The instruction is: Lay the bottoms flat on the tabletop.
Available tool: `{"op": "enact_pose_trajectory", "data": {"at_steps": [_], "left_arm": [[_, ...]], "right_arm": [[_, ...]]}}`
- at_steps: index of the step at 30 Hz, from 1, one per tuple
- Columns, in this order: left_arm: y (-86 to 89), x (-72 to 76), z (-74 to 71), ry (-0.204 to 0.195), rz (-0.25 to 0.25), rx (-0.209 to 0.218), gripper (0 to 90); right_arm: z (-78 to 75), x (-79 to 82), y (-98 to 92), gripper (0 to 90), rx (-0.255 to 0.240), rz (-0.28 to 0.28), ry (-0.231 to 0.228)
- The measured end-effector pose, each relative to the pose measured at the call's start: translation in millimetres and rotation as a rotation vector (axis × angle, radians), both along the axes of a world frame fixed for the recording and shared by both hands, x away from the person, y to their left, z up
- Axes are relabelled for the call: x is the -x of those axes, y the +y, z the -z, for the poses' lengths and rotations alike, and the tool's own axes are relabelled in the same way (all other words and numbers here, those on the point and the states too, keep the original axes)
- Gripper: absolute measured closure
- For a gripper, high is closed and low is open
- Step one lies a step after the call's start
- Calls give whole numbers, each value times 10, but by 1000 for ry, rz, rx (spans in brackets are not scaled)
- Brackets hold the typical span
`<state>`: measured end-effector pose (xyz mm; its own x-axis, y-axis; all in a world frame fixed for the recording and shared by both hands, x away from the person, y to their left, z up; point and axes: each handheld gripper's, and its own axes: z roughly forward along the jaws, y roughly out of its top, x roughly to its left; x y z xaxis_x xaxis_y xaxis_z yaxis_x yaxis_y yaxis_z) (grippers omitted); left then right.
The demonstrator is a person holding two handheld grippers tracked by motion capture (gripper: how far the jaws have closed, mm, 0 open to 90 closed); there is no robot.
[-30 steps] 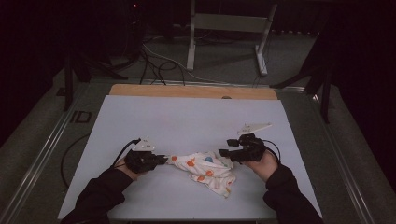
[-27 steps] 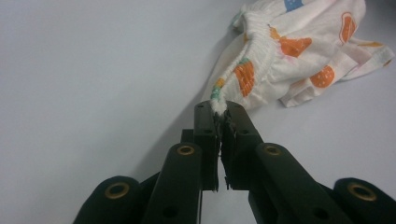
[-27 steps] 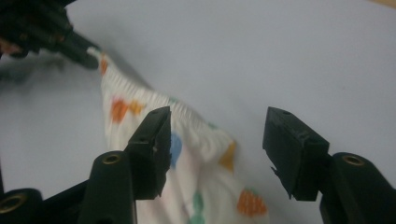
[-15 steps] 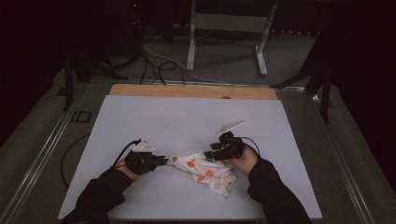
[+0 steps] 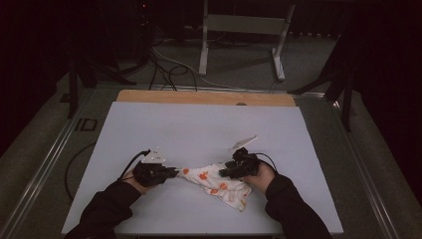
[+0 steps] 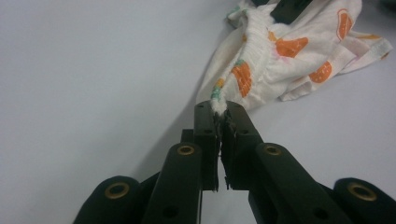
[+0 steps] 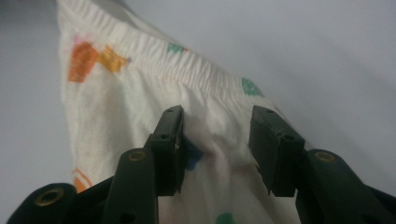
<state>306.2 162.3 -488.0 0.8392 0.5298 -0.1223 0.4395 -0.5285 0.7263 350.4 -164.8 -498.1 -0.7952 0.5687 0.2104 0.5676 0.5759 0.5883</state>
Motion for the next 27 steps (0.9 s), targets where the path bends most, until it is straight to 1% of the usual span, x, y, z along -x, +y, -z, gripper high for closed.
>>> {"op": "enact_pose_trajectory", "data": {"at_steps": [1, 2, 3, 4, 5, 6, 8, 10, 11, 12, 15, 16, 17, 18, 19, 20, 21, 23, 24, 25, 26, 27], "left_arm": [[0, 0, 0, 0, 0, 0, 857], [7, 0, 1, 1, -1, -1, 857], [13, -1, 3, 1, 1, -6, 857], [15, 1, 4, 1, -2, -3, 857], [15, 1, 4, 1, -2, -3, 857], [20, 5, 7, 2, -7, 0, 857], [20, 11, 13, 5, -9, 0, 857], [23, 14, 15, 5, -10, -2, 857], [23, 14, 15, 5, -10, -2, 857], [21, 18, 16, 4, -9, 0, 857], [22, 16, 16, 4, -7, -4, 857], [23, 15, 19, 6, -9, -2, 858], [22, 17, 20, 5, -5, -5, 857], [22, 18, 20, 5, -3, -7, 857], [22, 18, 20, 5, -3, -7, 857], [23, 21, 18, 3, -3, -10, 857], [24, 19, 17, 2, -2, -10, 857], [19, 18, 22, 5, -2, -9, 857], [17, 17, 23, 5, 0, -13, 857], [17, 17, 23, 5, 0, -13, 857], [10, 21, 28, 7, -2, -12, 857], [4, 24, 30, 7, 0, -13, 857]], "right_arm": [[0, 0, 0, 560, 0, 0, 0], [-28, -31, -4, 567, -15, 11, 21], [-42, -48, -6, 568, -12, 8, 11], [-74, -85, -14, 582, -28, 17, 7], [-74, -85, -14, 582, -28, 17, 7], [-119, -162, -31, 604, -73, 35, 20], [-130, -232, -13, 606, -72, 51, 16], [-106, -281, 32, 613, -59, 55, 14], [-106, -281, 32, 613, -59, 55, 14], [-62, -303, 90, 618, -32, 55, 12], [-15, -343, 110, 615, -25, 65, 6], [12, -357, 119, 615, -27, 77, 21], [33, -362, 124, 614, -21, 73, 28], [61, -346, 142, 595, 7, 58, 33], [61, -346, 142, 595, 7, 58, 33], [88, -300, 153, 592, 19, 36, 37], [88, -280, 149, 593, 20, 30, 35], [76, -219, 137, 593, 35, 13, 12], [71, -188, 127, 602, 42, 0, 19], [78, -161, 131, 603, 56, -11, 11], [78, -115, 132, 618, 71, -25, -6], [77, -97, 129, 638, 79, -36, -12]]}}
